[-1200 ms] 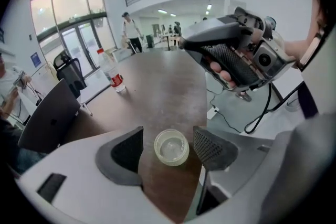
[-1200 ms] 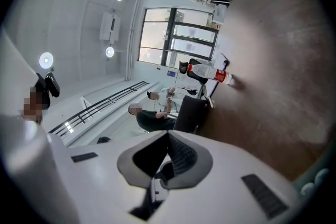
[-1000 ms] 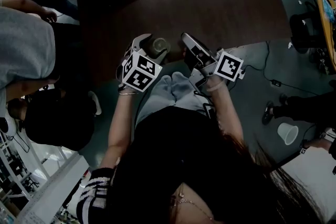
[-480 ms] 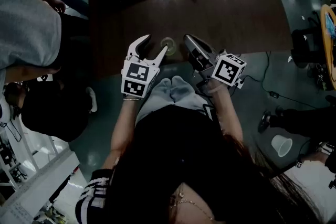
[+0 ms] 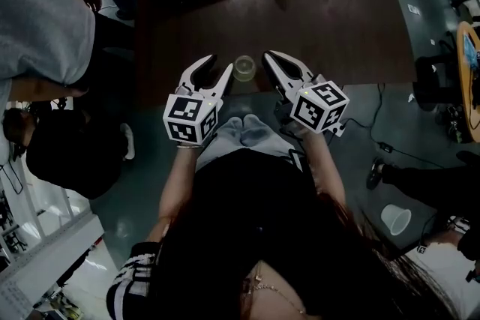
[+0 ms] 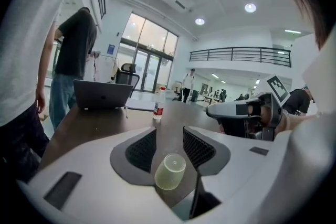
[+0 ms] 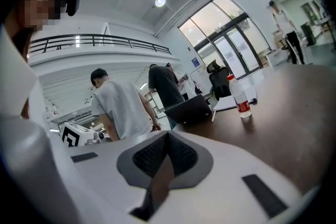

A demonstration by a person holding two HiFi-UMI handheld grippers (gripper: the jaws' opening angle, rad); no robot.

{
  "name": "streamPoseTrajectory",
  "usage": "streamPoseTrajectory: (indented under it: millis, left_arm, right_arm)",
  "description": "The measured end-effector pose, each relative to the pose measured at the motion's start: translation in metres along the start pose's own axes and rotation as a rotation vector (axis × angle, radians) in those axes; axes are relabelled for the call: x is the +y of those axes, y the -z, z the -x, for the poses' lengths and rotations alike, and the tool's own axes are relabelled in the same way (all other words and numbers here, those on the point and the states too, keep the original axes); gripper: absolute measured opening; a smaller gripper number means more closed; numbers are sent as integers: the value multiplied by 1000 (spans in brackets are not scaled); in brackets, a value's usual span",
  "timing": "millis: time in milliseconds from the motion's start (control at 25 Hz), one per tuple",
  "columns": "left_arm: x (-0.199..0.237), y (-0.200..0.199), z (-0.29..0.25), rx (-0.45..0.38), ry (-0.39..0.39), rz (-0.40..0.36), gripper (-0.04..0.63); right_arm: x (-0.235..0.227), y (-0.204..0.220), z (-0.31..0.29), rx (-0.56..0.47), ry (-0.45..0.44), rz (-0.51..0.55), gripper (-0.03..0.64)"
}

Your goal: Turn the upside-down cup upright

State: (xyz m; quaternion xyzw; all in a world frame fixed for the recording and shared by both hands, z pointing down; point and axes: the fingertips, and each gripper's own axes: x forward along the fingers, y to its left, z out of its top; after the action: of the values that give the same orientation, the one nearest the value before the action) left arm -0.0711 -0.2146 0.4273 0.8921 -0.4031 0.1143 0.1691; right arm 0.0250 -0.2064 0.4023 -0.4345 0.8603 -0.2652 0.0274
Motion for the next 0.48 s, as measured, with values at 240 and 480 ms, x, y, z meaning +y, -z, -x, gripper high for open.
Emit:
streamPoseTrajectory:
  millis: [240,480]
  left_arm:
    - [6,-12,11,-51,-51,36,93]
    - [8,-18,18,-74,-86,54,3]
  right_arm:
    - [-1,-2,2,13,56,59,17]
    - [-2,-4,6,14,90,102,17]
